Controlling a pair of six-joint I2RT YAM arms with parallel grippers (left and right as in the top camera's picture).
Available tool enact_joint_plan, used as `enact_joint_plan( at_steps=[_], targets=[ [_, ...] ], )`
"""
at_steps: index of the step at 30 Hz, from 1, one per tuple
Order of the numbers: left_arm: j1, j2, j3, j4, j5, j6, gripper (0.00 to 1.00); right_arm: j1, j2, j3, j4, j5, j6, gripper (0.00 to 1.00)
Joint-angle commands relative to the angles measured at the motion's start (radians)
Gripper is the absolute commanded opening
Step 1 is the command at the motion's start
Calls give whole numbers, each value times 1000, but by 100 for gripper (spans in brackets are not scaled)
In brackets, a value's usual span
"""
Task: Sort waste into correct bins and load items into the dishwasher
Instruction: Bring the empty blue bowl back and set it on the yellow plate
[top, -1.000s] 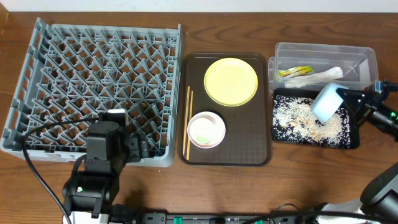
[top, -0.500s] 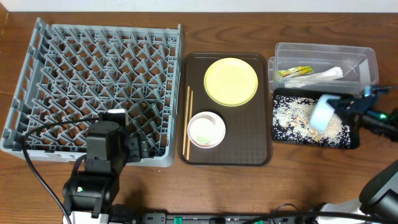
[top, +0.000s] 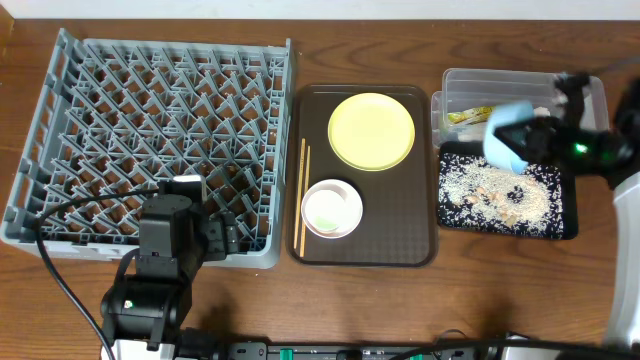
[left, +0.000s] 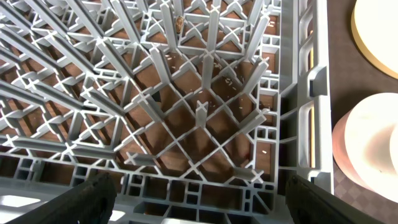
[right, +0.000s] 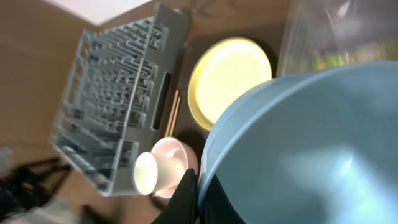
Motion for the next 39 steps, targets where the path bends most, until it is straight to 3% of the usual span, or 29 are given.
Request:
enact_joint_plan(
  at_steps=[1, 7, 12, 21, 29, 30, 36, 39],
  targets=[
    [6, -4, 25, 0, -5, -5, 90, 157, -10, 7, 84, 229, 31, 1],
    [6, -4, 25, 0, -5, -5, 90, 459, 62, 7, 278, 537, 21, 1],
    [6, -4, 25, 0, -5, -5, 90, 622, 188, 7, 378, 666, -26, 1],
    [6, -4, 25, 0, -5, -5, 90, 744, 467, 7, 521, 693, -22, 1],
    [6, -4, 25, 0, -5, -5, 90, 760, 568, 7, 546, 692, -17, 1],
    [6, -4, 25, 0, -5, -5, 90, 760, 572, 7, 544, 692, -9, 2],
    [6, -4, 25, 0, -5, -5, 90, 760, 526, 8, 541, 649, 2, 32],
    [6, -4, 25, 0, -5, -5, 90, 760, 449, 11, 538, 605, 2, 37]
  ],
)
